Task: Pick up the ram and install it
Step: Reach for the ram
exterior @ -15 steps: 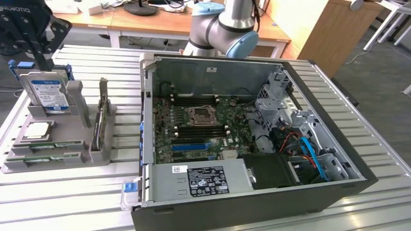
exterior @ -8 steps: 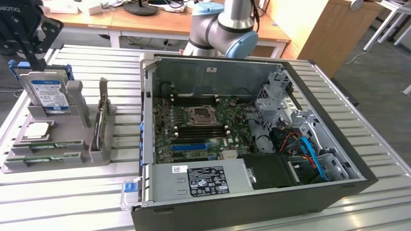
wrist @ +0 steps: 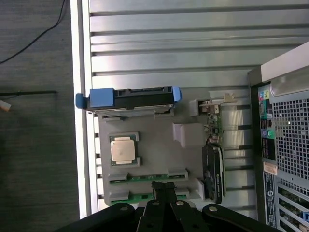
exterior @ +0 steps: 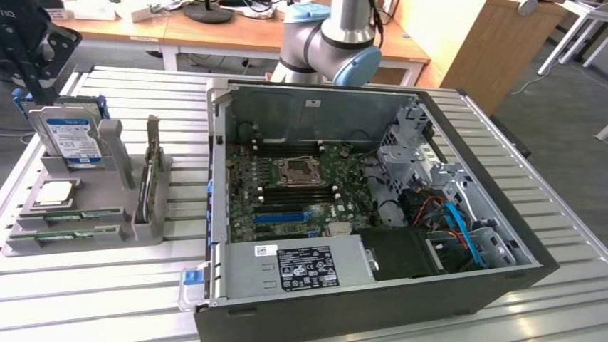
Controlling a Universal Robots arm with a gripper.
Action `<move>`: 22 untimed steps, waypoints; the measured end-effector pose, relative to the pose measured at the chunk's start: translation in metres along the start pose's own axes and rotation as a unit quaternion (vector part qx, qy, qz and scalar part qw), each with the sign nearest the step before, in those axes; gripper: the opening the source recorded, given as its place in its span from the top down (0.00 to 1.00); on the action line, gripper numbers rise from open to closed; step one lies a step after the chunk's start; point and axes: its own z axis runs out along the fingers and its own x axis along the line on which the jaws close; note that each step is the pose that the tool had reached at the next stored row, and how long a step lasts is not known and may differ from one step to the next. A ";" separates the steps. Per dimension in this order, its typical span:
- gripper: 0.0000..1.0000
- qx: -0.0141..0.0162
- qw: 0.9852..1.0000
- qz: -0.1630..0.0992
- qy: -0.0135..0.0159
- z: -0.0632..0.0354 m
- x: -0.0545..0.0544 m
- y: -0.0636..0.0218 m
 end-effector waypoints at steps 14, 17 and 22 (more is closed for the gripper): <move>0.89 0.000 1.000 0.000 0.000 -0.0002 0.001 -0.0052; 0.89 0.000 1.000 0.000 0.000 -0.0003 0.001 -0.0082; 0.89 0.000 1.000 0.000 0.000 -0.0005 0.001 -0.0120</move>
